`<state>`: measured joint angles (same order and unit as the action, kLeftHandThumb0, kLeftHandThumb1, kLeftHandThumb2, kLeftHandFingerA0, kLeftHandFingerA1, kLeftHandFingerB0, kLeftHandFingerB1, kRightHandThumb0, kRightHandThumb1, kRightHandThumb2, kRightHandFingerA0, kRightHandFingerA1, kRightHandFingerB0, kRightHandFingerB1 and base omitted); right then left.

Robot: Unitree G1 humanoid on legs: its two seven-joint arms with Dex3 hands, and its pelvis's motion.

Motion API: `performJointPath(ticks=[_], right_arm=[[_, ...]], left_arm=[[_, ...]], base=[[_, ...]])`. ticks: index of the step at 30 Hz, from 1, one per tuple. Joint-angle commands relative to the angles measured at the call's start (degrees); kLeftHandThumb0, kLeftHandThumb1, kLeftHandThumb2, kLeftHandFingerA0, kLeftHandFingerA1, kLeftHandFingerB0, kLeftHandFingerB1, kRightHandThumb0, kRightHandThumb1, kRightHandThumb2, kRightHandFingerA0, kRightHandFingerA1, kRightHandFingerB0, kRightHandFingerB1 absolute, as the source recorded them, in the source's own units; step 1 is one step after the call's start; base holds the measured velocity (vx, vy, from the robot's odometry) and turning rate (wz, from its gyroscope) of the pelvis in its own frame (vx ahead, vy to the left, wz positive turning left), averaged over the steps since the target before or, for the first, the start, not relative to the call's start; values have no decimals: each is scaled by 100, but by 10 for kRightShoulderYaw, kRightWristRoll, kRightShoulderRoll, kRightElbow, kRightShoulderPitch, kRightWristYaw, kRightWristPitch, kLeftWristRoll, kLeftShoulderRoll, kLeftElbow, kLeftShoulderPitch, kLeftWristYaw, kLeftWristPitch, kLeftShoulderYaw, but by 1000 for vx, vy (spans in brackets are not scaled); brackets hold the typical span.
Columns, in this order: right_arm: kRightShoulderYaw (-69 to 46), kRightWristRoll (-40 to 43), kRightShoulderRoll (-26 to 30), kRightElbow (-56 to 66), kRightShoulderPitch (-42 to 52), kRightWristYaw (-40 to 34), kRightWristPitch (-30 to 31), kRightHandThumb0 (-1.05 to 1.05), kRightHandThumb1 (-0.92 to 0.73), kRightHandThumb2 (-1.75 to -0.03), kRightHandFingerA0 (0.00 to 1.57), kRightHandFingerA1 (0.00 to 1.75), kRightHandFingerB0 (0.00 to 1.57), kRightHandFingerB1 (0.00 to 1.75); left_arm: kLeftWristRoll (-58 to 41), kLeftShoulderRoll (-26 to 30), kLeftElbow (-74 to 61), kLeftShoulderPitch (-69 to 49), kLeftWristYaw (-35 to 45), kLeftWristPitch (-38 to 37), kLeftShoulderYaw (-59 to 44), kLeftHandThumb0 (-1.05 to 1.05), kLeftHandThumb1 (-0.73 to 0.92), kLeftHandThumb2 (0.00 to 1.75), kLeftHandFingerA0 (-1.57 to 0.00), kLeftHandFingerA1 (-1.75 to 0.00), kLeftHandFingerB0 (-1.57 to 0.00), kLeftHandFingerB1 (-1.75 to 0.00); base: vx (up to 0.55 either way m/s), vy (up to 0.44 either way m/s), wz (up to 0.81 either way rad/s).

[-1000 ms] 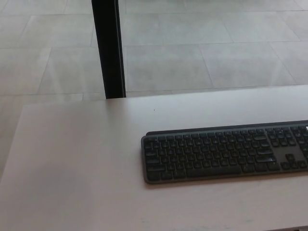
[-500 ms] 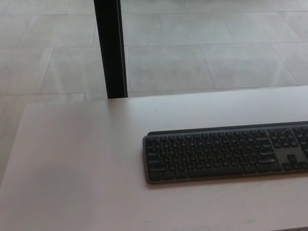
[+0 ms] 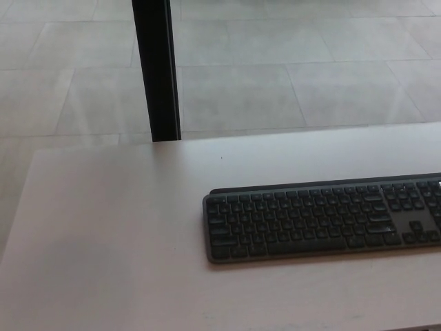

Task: The robot uses its right fingers to click on the space key of the black keyboard placed on the center of the white desk.

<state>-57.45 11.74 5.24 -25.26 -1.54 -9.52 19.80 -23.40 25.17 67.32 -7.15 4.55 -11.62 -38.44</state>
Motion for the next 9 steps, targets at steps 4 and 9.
performJointPath(ticks=[4, 9], right_arm=[[79, 12, 21, 24, 52, 17, 0, -59, -30, -90, 115, 104, 89, 85], [107, 24, 16, 45, 77, 31, -4, -60, -31, -89, 115, 104, 82, 81]], left_arm=[[5, 12, 0, -5, 1, -1, 8, -35, 58, 56, -68, -62, -64, -54], [2, 13, 2, -6, -1, 2, 7, -31, 57, 56, -71, -65, -67, -56]], base=[[0, 0, 0], [0, 0, 0]])
